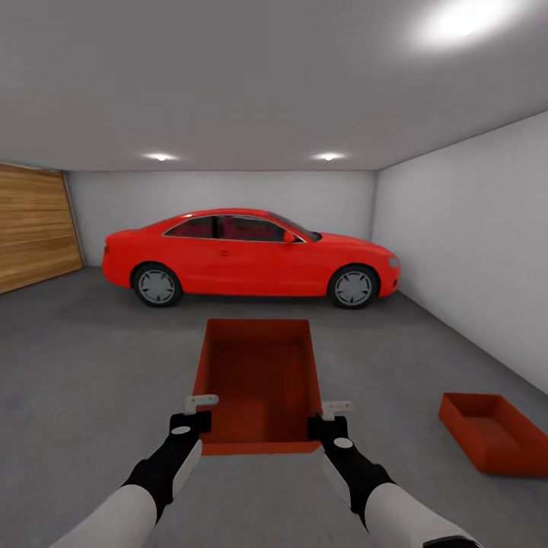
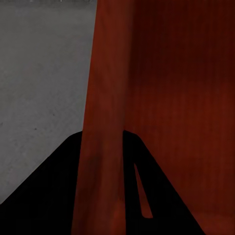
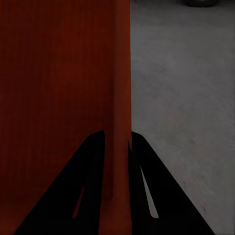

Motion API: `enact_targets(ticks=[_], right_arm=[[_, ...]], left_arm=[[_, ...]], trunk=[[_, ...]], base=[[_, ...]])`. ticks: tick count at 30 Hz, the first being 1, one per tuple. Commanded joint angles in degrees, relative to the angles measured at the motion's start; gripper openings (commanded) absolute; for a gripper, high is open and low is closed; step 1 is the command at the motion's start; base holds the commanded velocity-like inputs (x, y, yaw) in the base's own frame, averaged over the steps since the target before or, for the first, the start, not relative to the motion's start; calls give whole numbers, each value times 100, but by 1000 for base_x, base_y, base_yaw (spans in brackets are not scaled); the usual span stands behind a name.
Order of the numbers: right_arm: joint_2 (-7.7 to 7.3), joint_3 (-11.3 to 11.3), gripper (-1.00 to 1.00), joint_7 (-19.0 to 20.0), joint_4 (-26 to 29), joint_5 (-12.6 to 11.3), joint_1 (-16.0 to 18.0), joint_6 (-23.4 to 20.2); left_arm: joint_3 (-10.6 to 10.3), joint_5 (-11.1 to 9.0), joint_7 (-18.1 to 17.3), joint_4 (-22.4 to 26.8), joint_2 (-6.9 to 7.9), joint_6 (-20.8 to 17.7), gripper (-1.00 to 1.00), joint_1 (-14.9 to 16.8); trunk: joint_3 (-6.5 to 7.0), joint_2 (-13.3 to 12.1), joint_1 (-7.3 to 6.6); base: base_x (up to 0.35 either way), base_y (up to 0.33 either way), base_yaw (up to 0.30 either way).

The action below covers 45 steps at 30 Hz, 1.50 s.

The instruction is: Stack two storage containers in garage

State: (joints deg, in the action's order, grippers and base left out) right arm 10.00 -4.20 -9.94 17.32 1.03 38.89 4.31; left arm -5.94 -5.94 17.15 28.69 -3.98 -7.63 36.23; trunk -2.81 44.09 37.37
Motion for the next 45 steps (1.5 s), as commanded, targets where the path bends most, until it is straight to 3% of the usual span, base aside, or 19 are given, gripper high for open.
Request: enact_targets(ticks=[1, 45], right_arm=[[0, 42, -100, -50, -18, -15, 4, 17], [0, 42, -100, -43, -18, -15, 4, 10]], left_arm=[[277, -3, 69, 75, 101, -36, -100, 7], [277, -3, 69, 75, 99, -36, -100, 7]], trunk=[[-10, 8, 5], [-10, 8, 5]], base=[[321, 0, 0], [321, 0, 0]])
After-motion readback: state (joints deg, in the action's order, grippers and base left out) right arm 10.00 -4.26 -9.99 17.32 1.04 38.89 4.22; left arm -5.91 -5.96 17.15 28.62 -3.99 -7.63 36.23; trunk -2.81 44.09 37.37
